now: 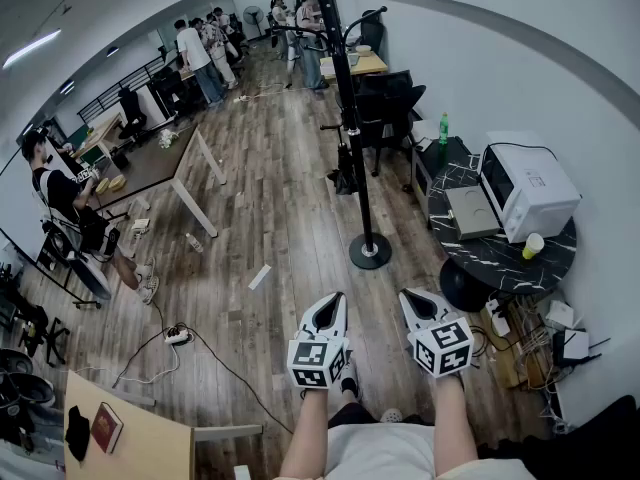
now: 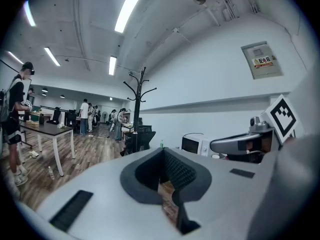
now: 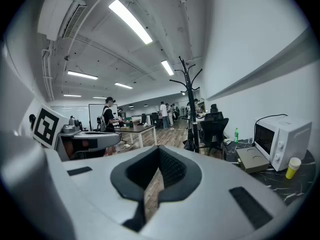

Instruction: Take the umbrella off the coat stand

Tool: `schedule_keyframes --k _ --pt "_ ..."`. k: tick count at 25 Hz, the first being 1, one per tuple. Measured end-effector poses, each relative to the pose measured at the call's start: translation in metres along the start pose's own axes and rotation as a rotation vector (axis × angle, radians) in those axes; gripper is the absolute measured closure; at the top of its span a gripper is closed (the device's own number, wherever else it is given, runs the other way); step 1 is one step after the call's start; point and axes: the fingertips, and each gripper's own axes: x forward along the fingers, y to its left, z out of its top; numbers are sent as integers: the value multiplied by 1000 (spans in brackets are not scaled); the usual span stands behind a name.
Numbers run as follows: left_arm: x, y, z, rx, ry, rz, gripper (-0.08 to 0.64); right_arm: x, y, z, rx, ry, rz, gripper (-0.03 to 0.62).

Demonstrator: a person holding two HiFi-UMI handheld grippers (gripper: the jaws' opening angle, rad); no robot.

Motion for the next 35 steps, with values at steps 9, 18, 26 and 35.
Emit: schedule_keyframes --k 9,18,26,35 --pt "-3 8 -2 -8 0 2 538 8 8 0 -5 1 12 584" --pt "-6 31 -12 -18 8 31 535 21 2 7 91 -74 23 583" --pt "7 60 -5 6 28 49 431 54 6 6 104 -32 88 477" --pt "37 107 -10 -27 61 94 425 98 2 19 271 -84 185 428"
